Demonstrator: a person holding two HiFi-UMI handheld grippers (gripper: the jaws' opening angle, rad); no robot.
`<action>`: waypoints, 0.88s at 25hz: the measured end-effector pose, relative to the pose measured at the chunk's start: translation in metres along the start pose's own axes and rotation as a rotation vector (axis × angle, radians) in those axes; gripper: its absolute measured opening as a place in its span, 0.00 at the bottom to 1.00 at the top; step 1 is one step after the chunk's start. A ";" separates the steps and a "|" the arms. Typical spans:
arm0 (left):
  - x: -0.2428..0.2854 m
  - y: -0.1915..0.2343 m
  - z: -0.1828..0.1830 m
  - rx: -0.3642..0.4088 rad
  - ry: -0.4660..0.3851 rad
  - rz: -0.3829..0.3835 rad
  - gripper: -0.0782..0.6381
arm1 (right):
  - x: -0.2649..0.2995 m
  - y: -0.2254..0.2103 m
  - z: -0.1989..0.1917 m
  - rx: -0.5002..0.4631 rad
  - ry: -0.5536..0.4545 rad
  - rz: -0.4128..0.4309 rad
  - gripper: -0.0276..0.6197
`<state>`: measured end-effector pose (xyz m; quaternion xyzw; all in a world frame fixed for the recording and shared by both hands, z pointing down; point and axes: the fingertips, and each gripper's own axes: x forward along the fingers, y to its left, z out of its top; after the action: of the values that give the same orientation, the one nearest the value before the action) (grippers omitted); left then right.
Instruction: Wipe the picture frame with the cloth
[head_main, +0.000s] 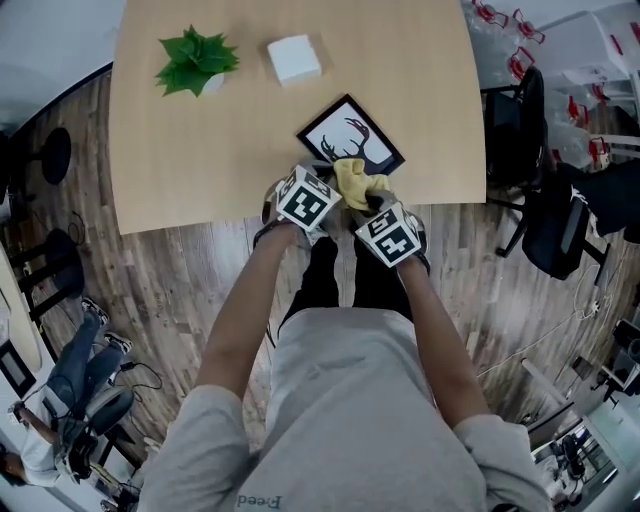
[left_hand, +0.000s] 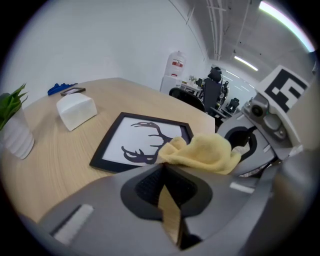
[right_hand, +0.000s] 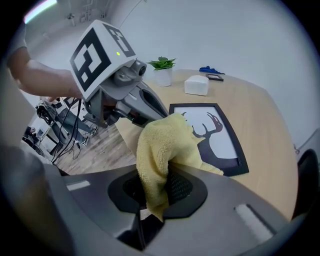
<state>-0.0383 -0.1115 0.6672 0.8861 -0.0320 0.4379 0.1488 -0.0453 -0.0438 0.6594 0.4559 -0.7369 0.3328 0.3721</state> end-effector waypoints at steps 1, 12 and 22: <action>0.000 0.000 0.000 -0.001 0.000 -0.004 0.18 | -0.001 0.000 -0.004 0.006 0.000 -0.004 0.12; 0.000 -0.002 0.003 -0.015 0.004 0.010 0.18 | -0.018 -0.018 -0.029 0.087 0.029 -0.078 0.12; -0.019 -0.004 0.007 -0.045 0.019 0.198 0.18 | -0.065 -0.026 -0.050 0.309 -0.161 -0.099 0.12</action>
<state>-0.0441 -0.1109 0.6478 0.8708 -0.1279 0.4580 0.1249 0.0103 0.0157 0.6327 0.5687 -0.6810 0.3857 0.2531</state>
